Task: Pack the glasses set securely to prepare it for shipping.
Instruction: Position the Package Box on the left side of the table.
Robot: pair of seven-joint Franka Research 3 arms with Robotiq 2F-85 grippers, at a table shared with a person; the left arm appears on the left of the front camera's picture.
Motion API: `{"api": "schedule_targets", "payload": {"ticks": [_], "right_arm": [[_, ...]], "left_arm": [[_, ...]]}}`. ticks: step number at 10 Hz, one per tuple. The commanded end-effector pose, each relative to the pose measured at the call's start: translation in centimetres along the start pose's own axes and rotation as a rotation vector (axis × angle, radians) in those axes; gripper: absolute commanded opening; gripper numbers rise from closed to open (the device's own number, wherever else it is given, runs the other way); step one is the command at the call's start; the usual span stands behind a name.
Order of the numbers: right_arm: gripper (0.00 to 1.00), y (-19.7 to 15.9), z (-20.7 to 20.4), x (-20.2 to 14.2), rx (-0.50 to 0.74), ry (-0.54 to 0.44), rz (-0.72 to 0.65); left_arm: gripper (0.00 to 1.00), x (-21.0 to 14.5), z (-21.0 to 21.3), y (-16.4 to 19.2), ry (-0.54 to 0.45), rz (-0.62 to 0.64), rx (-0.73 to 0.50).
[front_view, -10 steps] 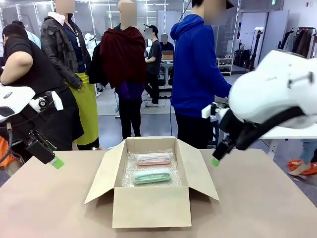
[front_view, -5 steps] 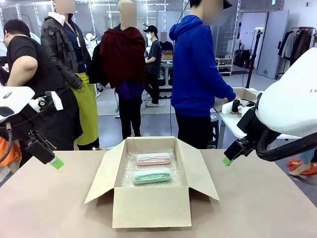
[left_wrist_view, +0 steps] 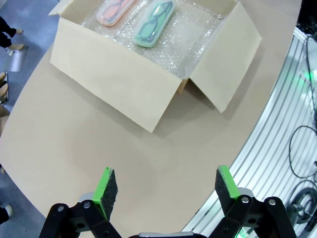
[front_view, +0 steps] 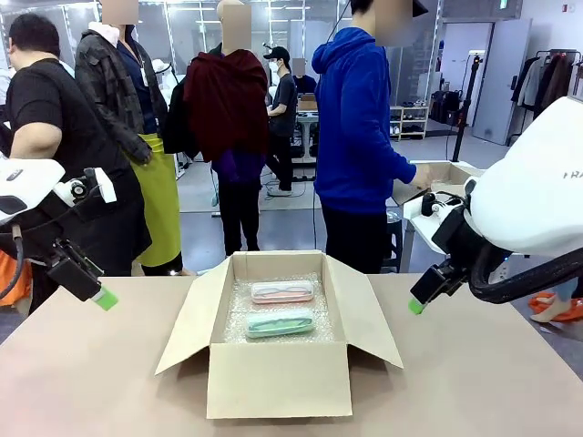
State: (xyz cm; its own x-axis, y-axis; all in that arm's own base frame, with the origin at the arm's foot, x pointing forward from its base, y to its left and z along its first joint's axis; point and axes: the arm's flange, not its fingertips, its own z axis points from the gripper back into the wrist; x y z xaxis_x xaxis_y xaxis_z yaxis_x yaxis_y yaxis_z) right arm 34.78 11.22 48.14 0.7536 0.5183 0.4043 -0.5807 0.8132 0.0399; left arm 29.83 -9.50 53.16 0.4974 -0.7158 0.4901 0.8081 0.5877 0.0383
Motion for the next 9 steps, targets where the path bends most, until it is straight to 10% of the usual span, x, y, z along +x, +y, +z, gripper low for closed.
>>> {"api": "schedule_targets", "payload": {"ticks": [1, 4, 9], "right_arm": [[1.0, 0.3, 0.1, -0.2, -0.004, 0.007, -0.024], [1.0, 0.3, 0.1, -0.2, -0.004, 0.007, -0.024], [1.0, 0.3, 0.1, -0.2, -0.004, 0.007, -0.024]], "left_arm": [[1.0, 0.5, 2.7, 0.8, -0.038, 0.05, -0.026], [1.0, 2.8, 0.1, 10.1, -0.082, 0.439, -0.295], [1.0, -1.9, -13.9, 16.8, -0.142, 0.778, -0.382]]}}
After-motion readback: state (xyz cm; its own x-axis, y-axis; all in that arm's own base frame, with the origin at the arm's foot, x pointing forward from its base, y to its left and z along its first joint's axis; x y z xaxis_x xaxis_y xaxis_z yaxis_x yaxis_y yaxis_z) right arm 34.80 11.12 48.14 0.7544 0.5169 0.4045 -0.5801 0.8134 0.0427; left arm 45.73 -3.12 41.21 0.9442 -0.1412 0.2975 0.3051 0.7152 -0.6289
